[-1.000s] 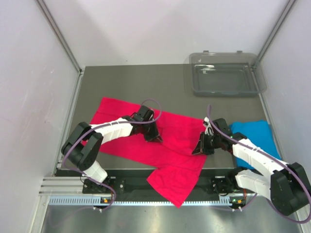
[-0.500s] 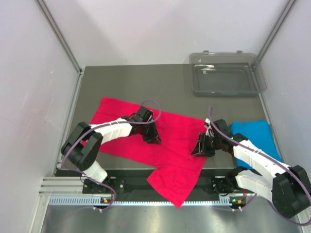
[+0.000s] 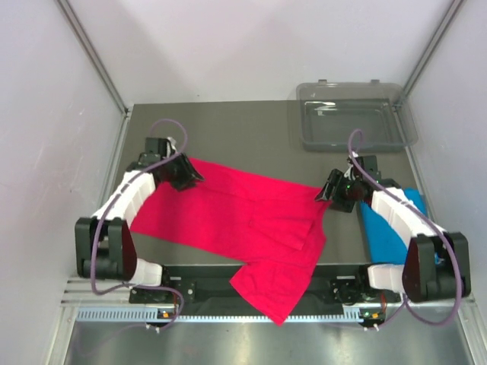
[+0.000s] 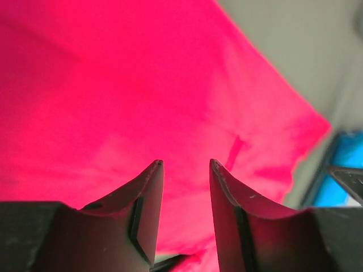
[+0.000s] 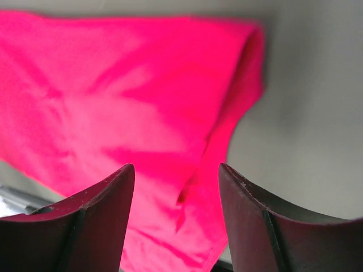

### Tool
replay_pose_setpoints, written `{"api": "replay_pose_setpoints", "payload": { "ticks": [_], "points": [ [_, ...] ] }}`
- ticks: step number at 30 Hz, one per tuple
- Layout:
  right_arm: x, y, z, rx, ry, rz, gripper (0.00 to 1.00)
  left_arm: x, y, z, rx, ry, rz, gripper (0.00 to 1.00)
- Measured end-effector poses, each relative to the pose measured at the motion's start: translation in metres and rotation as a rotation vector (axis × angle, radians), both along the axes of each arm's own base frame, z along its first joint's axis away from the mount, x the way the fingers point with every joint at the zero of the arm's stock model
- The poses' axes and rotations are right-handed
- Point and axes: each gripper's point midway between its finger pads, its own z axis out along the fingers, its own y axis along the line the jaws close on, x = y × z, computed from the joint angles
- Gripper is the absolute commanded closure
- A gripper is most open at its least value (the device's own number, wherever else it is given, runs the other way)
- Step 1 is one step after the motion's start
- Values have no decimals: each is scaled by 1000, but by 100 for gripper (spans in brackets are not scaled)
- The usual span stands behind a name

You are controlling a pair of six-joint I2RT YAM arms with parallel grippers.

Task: Fold and stack the t-shirts
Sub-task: Fold the tshirt

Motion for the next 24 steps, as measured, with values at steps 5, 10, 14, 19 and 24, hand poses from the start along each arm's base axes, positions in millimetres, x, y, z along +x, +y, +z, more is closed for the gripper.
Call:
{"api": "replay_pose_setpoints", "payload": {
  "ticks": [5,10,14,19,24],
  "points": [
    [23,-12,-17,-43,48,2,40,71,50,-10,25,2,41,59],
    [36,-16,-27,-66,67,19,41,115,86,-41,26,38,68,60],
    [44,-16,-35,-79,75,39,48,139,107,-58,31,58,86,62],
    [52,-19,-49,-107,108,56,55,159,118,-77,26,88,94,63],
    [59,-22,-53,-123,131,48,64,165,122,-82,22,103,90,63]
  ]
}}
